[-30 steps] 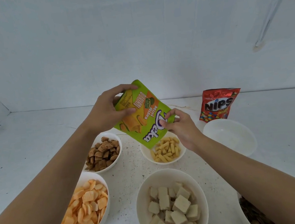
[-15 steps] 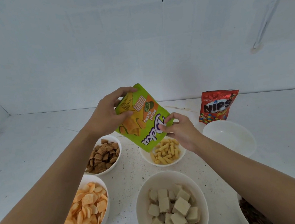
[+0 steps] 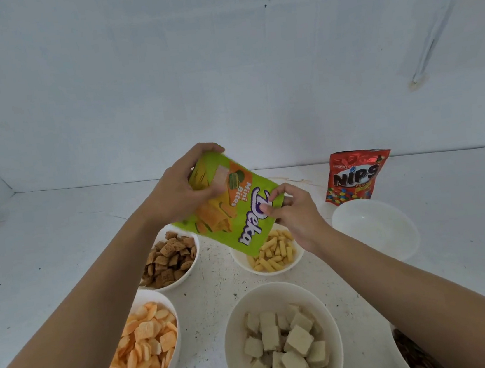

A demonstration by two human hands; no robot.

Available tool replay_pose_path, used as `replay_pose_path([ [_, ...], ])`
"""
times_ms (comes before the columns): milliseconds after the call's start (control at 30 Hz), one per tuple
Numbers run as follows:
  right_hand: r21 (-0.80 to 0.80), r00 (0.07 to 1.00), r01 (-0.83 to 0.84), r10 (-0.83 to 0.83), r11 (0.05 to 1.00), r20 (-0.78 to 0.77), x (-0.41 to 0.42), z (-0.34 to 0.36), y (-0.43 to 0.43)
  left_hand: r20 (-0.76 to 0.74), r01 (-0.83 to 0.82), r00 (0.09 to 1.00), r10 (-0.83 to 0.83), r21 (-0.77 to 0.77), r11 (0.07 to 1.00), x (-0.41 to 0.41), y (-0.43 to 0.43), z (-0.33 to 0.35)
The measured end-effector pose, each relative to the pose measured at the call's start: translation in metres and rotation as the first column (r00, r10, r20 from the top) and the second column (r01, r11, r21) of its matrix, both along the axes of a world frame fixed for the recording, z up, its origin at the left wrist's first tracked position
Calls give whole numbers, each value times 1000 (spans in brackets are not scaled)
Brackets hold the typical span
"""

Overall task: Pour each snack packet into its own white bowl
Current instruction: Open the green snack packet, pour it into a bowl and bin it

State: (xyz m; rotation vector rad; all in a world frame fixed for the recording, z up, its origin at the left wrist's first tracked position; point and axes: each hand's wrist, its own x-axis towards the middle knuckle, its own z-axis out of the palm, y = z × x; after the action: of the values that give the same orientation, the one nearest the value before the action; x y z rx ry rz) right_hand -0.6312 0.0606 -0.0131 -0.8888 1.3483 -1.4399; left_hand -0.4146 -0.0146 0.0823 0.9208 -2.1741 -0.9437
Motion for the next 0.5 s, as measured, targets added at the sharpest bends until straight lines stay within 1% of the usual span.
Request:
replay_pose_path([
  [67,-37,999,27,-28,999,-32,1,4,2,68,5,998,-3,-38,999,-1,2,-1],
  [133,-80,992,102,-108,992,-69,0,9,2,93,-43,994,49,-67,997,-1,1,-2],
  [233,-119,966,213,-227,970,-127,-2,16,1,97,-63,993,63,-8,998,1,1,-2],
  [300,-124,951,249,-267,960,-157,-5,20,0,68,-59,996,58,21,998,1,2,-3],
  [400,-138,944,256,-278,957,-176,-8,26,3,-32,-111,993,113,48,993,0,4,-7],
  [500,-114,958,217,-234,969,-167,-12,28,9,-118,-171,977,179,79,982,-1,11,-11],
])
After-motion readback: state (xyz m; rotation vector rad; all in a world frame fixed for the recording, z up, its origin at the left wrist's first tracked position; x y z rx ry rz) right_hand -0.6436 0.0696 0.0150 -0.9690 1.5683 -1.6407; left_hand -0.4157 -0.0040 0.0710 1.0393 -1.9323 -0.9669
